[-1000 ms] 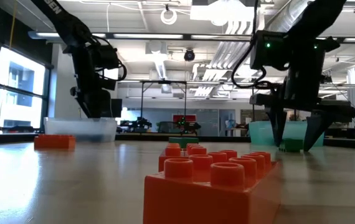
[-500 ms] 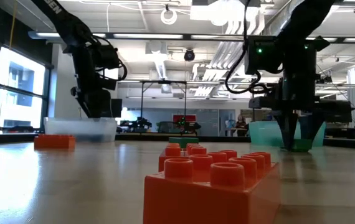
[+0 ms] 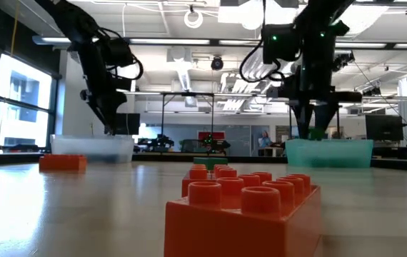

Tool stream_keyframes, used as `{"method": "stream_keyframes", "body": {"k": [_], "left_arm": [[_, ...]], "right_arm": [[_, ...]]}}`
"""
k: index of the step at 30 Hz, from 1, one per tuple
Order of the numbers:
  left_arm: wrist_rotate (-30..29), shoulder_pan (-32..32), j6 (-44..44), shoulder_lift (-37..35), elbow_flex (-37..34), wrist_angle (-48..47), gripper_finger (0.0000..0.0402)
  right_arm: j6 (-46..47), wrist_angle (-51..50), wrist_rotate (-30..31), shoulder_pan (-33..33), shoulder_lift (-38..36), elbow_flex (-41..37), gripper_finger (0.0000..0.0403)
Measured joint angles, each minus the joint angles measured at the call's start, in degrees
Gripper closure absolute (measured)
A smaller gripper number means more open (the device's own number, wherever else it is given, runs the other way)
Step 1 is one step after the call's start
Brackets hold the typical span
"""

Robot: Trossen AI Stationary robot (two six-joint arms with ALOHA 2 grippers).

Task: Sort & place blocks by color
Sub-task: Put the green game piece into the green bin

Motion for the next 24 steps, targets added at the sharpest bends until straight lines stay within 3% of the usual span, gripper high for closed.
{"method": "stream_keyframes", "body": {"k": [7, 13, 18, 24], "left_arm": [[0.4, -0.68, -0.01, -4.06, -0.01, 0.03, 0.0156], [4.73, -3.12, -0.02, -7.42, 0.0, 0.63, 0.0156], [7.81, -6.18, -1.79, -9.12, -0.02, 1.64, 0.0156], [12.07, -10.6, -5.92, -10.03, 0.0, 3.1, 0.0156]], "right_arm": [[-9.71, -6.82, 6.53, -8.59, -0.02, 5.99, 0.0298], [-17.84, -6.88, 8.55, -16.82, -0.04, 8.15, 0.0298], [-23.36, -5.2, 7.05, -22.47, -0.09, 6.5, 0.0298], [-23.77, -0.83, 3.58, -25.83, -0.09, 0.76, 0.0298]]}}
